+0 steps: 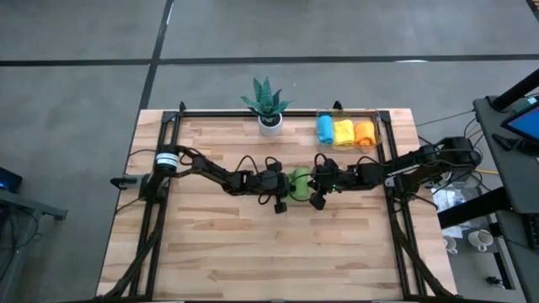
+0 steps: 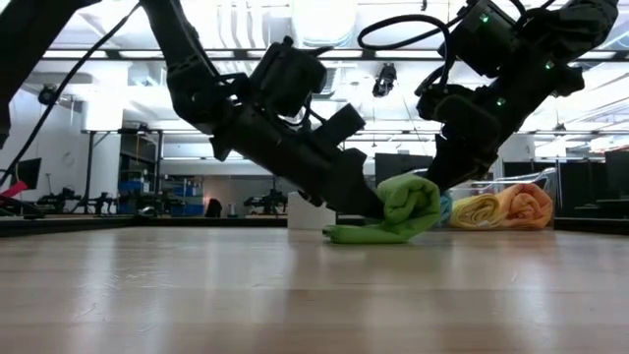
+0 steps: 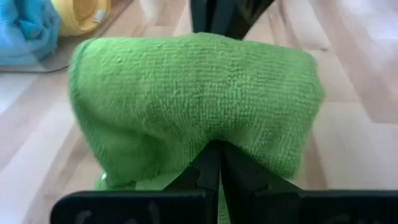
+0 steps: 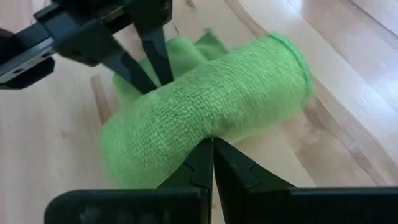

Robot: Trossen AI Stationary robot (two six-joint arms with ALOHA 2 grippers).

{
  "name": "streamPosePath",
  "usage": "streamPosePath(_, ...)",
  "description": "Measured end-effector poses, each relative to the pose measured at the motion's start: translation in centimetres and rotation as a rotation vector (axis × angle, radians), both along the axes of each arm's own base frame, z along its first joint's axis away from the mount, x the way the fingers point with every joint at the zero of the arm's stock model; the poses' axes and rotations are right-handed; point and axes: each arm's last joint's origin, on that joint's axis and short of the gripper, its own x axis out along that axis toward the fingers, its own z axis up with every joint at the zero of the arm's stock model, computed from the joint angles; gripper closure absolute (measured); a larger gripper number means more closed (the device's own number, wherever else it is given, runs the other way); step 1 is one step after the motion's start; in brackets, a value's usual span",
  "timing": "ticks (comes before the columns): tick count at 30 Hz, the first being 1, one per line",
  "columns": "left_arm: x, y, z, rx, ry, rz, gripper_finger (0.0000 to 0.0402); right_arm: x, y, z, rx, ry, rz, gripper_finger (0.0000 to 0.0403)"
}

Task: Roll microfiber towels into tight, uniform cylinder then place into a basket
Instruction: Roll the green microfiber cloth

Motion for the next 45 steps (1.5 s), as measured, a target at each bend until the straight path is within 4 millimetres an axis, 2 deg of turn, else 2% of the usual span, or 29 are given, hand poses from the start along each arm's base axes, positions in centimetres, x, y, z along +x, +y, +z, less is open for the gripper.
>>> streamPosePath(13, 0.0, -0.1, -0.1, -0.022, 0.007, 0.004, 0.0402, 1.0, 0.2, 1.1, 0.048, -0.099, 0.045, 0.0394)
streamPosePath(18, 0.7, -0.1, -1.8, -0.021, 0.022, 0.004, 0.0402, 1.3, 0.2, 0.5, 0.052, -0.087, 0.049, 0.0394)
streamPosePath(20, 0.8, -0.1, -2.0, -0.02, 0.022, 0.004, 0.0402, 1.4, 0.3, 0.0, 0.052, -0.066, 0.049, 0.0394)
streamPosePath(27, 0.7, -0.1, -1.0, -0.016, 0.01, 0.004, 0.0402, 2.1, 0.3, -1.0, 0.044, -0.073, 0.061, 0.0394)
streamPosePath(35, 0.7, -0.1, -1.1, -0.02, 0.016, 0.006, 0.0402, 2.3, 0.3, -0.6, 0.043, -0.112, 0.062, 0.0394)
streamPosePath(45, 0.4, -0.1, -0.3, -0.012, 0.019, 0.002, 0.0402, 2.4, 0.3, -0.5, 0.041, -0.119, 0.065, 0.0394)
